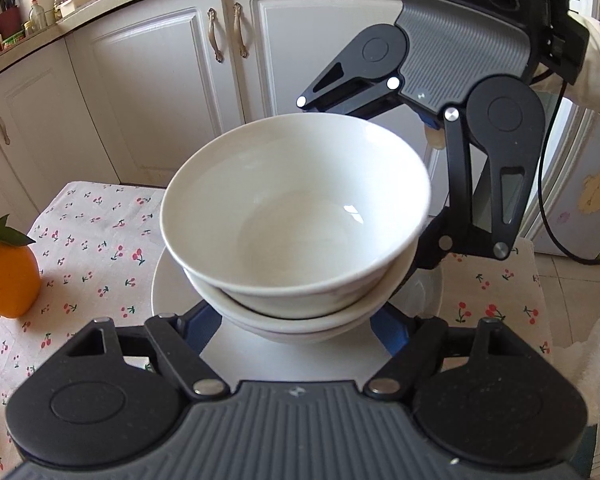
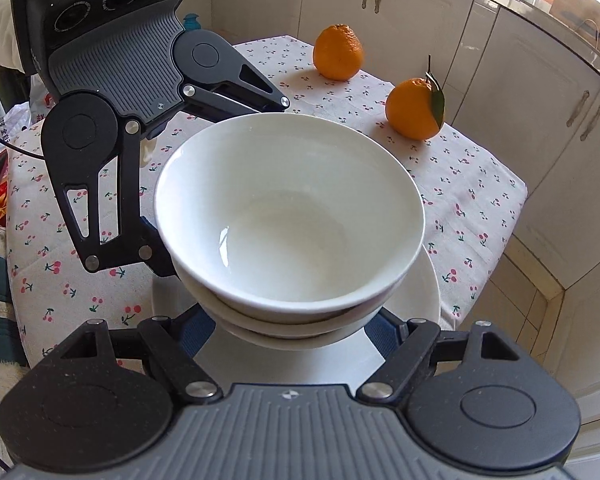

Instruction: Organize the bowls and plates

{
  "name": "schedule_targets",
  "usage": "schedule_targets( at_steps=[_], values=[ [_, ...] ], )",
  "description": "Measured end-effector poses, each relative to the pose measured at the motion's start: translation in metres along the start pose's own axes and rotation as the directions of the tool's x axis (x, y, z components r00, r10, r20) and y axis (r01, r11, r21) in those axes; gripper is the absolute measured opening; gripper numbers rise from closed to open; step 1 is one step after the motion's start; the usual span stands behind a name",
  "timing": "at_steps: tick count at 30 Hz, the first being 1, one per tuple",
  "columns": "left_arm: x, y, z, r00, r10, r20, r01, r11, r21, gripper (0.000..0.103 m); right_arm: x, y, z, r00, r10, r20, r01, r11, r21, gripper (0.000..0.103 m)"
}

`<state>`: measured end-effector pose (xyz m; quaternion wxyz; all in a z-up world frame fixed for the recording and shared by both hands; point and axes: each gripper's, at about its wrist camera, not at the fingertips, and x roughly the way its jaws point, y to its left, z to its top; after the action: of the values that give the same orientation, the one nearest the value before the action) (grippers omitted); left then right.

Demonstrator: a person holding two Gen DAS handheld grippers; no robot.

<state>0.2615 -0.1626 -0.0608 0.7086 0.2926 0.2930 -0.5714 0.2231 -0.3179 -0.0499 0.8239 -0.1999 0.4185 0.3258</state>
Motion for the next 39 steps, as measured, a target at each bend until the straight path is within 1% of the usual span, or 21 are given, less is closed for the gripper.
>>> schedule_targets(
  at_steps=[6, 10, 12, 14, 16, 17, 18, 20, 21, 22, 24, 26, 27, 28, 30, 32, 34, 35, 36, 37, 39],
  values=[
    [0.000, 0.005, 0.001, 1.000, 0.004, 0.008, -0.004, 1.000, -0.022, 0.081, 0.000, -0.006, -0.002, 1.000, -0.002, 0.015, 0.001, 0.999, 0.041, 0.084],
    [-0.004, -0.003, -0.002, 0.999, 0.047, 0.017, -0.048, 0.999, 0.010, 0.082, -0.002, -0.007, -0.003, 1.000, 0.001, 0.031, -0.003, 0.997, 0.080, 0.085],
    [-0.008, -0.007, -0.003, 0.997, 0.075, 0.027, -0.076, 0.997, 0.017, 0.088, -0.004, -0.005, -0.004, 0.999, -0.006, 0.041, 0.002, 0.995, 0.096, 0.088],
    [-0.016, -0.010, -0.005, 0.995, 0.087, 0.051, -0.088, 0.996, 0.009, 0.094, -0.010, 0.000, -0.005, 0.997, -0.035, 0.065, 0.027, 0.994, 0.108, 0.101],
    [-0.026, -0.015, -0.009, 0.992, 0.102, 0.079, -0.101, 0.995, -0.018, 0.097, -0.017, 0.007, -0.005, 0.995, -0.053, 0.082, 0.042, 0.991, 0.129, 0.103],
    [-0.032, -0.017, -0.011, 0.989, 0.113, 0.097, -0.111, 0.993, -0.031, 0.098, -0.020, 0.011, -0.005, 0.994, -0.075, 0.081, 0.063, 0.987, 0.146, 0.103],
    [-0.039, -0.021, -0.014, 0.983, 0.136, 0.123, -0.131, 0.990, -0.052, 0.100, -0.023, 0.016, -0.004, 0.992, -0.103, 0.076, 0.089, 0.982, 0.167, 0.103],
    [-0.053, -0.029, -0.019, 0.969, 0.174, 0.174, -0.159, 0.983, -0.093, 0.101, -0.028, 0.025, -0.004, 0.987, -0.150, 0.062, 0.133, 0.966, 0.219, 0.103],
    [-0.060, -0.033, -0.022, 0.958, 0.195, 0.209, -0.173, 0.978, -0.119, 0.102, -0.030, 0.030, -0.005, 0.983, -0.174, 0.056, 0.155, 0.956, 0.247, 0.103],
    [-0.068, -0.040, -0.026, 0.940, 0.231, 0.252, -0.197, 0.968, -0.155, 0.102, -0.032, 0.036, -0.005, 0.978, -0.206, 0.045, 0.186, 0.942, 0.279, 0.103],
    [-0.081, -0.055, -0.032, 0.898, 0.312, 0.310, -0.255, 0.944, -0.210, 0.102, -0.036, 0.047, -0.005, 0.958, -0.285, 0.019, 0.262, 0.903, 0.340, 0.103],
    [-0.090, -0.070, -0.036, 0.863, 0.381, 0.330, -0.306, 0.916, -0.259, 0.103, -0.039, 0.058, -0.007, 0.930, -0.368, -0.017, 0.342, 0.845, 0.411, 0.103],
    [-0.095, -0.077, -0.036, 0.845, 0.422, 0.328, -0.336, 0.896, -0.289, 0.103, -0.040, 0.063, -0.009, 0.915, -0.402, -0.033, 0.373, 0.813, 0.448, 0.103],
    [-0.097, -0.083, -0.035, 0.832, 0.463, 0.307, -0.372, 0.875, -0.310, 0.103, -0.042, 0.068, -0.011, 0.903, -0.427, -0.044, 0.393, 0.782, 0.484, 0.103],
    [-0.102, -0.091, -0.033, 0.802, 0.549, 0.233, -0.444, 0.811, -0.382, 0.102, -0.046, 0.079, -0.016, 0.875, -0.477, -0.077, 0.433, 0.703, 0.564, 0.103],
    [-0.109, -0.092, -0.032, 0.798, 0.582, 0.158, -0.462, 0.758, -0.460, 0.103, -0.052, 0.092, -0.020, 0.847, -0.521, -0.104, 0.467, 0.635, 0.615, 0.103],
    [-0.116, -0.090, -0.033, 0.810, 0.579, 0.088, -0.450, 0.712, -0.539, 0.102, -0.060, 0.104, -0.019, 0.822, -0.559, -0.111, 0.487, 0.587, 0.646, 0.103],
    [-0.118, -0.089, -0.033, 0.813, 0.580, 0.053, -0.455, 0.689, -0.564, 0.102, -0.066, 0.112, -0.018, 0.812, -0.574, -0.101, 0.486, 0.571, 0.661, 0.103],
    [-0.121, -0.089, -0.035, 0.810, 0.587, 0.025, -0.465, 0.667, -0.582, 0.102, -0.072, 0.118, -0.017, 0.806, -0.586, -0.083, 0.477, 0.561, 0.677, 0.103],
    [-0.124, -0.090, -0.035, 0.805, 0.593, 0.009, -0.474, 0.652, -0.592, 0.102, -0.078, 0.123, -0.017, 0.802, -0.594, -0.067, 0.467, 0.553, 0.690, 0.103],
    [-0.131, -0.096, -0.039, 0.789, 0.615, -0.017, -0.493, 0.615, -0.615, 0.102, -0.089, 0.134, -0.013, 0.787, -0.616, -0.035, 0.450, 0.534, 0.716, 0.103]
  ],
)
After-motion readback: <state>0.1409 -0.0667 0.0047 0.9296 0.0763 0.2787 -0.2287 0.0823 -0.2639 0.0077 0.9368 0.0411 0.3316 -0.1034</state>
